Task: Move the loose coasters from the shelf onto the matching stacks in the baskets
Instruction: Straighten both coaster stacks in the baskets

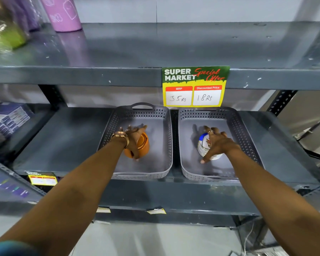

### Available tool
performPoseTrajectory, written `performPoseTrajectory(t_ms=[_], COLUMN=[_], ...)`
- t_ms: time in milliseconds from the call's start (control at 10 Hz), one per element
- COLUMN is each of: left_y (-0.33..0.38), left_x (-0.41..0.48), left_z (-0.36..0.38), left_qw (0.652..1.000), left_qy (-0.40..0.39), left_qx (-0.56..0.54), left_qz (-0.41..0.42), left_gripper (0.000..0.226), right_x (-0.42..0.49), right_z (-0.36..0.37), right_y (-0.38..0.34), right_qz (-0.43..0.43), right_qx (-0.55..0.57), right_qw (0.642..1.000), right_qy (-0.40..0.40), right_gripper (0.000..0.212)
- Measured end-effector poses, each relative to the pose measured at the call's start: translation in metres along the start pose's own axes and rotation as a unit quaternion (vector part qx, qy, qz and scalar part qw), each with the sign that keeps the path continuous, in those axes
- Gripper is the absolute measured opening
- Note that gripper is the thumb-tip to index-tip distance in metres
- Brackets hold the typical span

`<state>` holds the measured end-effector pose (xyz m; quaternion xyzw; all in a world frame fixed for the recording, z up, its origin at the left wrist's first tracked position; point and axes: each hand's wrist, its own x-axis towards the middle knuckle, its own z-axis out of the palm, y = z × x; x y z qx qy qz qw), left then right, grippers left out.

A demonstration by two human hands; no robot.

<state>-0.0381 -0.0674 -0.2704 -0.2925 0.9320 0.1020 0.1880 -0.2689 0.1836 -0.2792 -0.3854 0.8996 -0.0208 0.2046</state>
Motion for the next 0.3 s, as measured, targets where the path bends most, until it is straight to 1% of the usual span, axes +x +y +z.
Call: performPoseTrajectory(t_ms=[100, 200, 300], left_y=[0.010, 0.024, 0.048], left_x=[-0.008, -0.013, -0.037], left_z=[-0.006, -0.010, -0.008], left_qw=[0.999, 0.991, 0.948], left_qy=[0.019, 0.114, 0.248], left_qx=[0.008, 0.004, 0.104], left_qz=[0.028, 0.063, 0.170], left_gripper=[0.136, 0.120, 0.111], right_x=[-0.012, -0.033, -0.069], right_z=[-0.001, -0.001, 0.009], right_y=[-0.004, -0.017, -0.043], right_qz=[-0.003, -0.013, -0.038], right_qx=[0.037, 0.056, 0.047], right_qw=[0.998, 0.987, 0.956], right_qy=[0.057, 0.151, 0.288], right_gripper=[0.147, 0.122, 0.089])
